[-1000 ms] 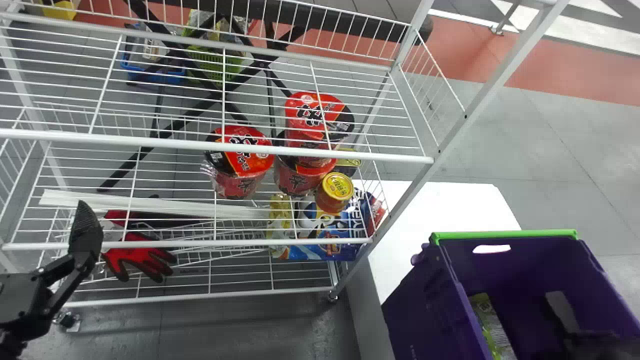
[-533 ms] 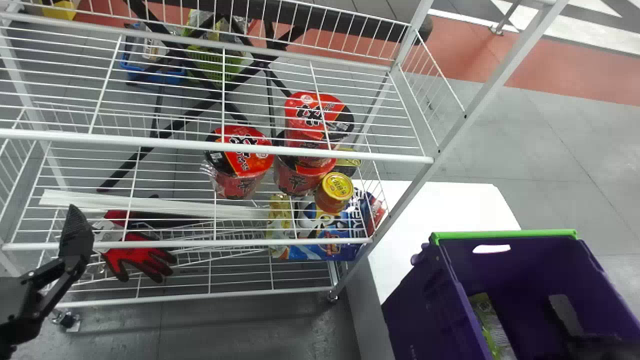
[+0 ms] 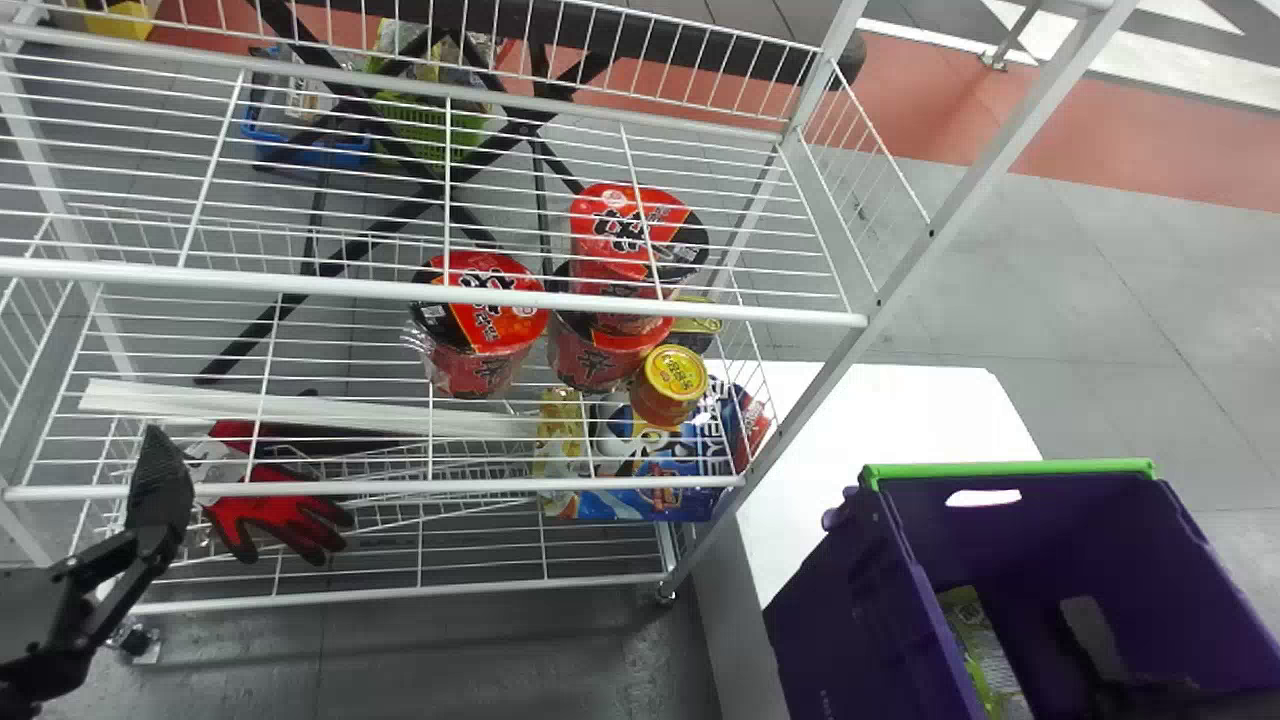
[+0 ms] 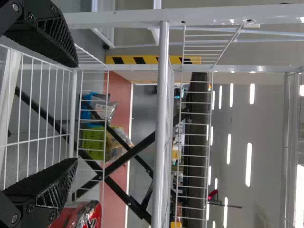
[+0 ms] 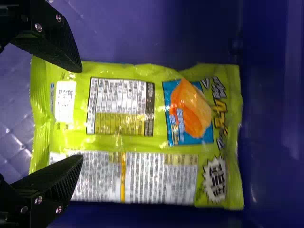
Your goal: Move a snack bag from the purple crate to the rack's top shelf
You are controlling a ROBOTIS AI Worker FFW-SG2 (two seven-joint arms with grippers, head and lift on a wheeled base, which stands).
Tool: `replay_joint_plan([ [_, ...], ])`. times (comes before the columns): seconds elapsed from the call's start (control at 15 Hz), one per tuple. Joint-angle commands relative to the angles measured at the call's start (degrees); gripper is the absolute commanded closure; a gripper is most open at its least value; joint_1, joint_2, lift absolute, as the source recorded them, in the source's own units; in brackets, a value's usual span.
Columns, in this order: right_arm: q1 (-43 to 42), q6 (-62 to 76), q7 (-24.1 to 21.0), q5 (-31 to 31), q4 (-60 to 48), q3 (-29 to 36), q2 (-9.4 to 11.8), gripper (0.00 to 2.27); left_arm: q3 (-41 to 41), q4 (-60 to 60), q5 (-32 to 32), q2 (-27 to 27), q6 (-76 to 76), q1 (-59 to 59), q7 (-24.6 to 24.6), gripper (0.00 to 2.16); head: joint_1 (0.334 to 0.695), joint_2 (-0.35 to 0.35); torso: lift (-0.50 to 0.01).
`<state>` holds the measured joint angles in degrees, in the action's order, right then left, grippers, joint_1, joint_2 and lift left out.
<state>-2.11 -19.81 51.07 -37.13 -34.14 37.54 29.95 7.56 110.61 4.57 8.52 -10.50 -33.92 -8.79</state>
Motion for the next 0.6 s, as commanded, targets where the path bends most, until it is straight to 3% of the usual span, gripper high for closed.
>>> replay_joint_plan([
  [0.0,0.0,1.22,-0.71,0.13,1.36,-0.01,0.2,0.19,-0.27,-0.74,0.09,0.19,-0.61,-0.01,0.08,0.11,0.695,-0.35,-0.455],
  [0.27,0.09,1.92,-1.5,1.01,2.5,-0.01,-0.06,0.27,-0.35,-1.45,0.53,0.98,-1.13,0.52,0.26,0.11,0.695,-0.35,-0.455],
  [0.4,0.09,1.92,-2.03,1.71,2.94,0.08,-0.33,0.54,-0.35,-2.33,1.06,1.59,-1.31,1.14,0.35,0.11,0.695,-0.35,-0.455],
  [0.47,0.09,1.75,-2.47,1.71,3.03,0.08,-0.5,1.21,-0.44,-3.03,1.41,2.03,-1.49,1.49,0.44,0.11,0.695,-0.35,-0.455],
  [0.53,0.09,1.04,-2.73,1.8,3.03,0.08,-0.77,1.74,-0.62,-3.56,1.58,2.29,-1.49,1.93,0.44,0.11,0.695,-0.35,-0.455],
])
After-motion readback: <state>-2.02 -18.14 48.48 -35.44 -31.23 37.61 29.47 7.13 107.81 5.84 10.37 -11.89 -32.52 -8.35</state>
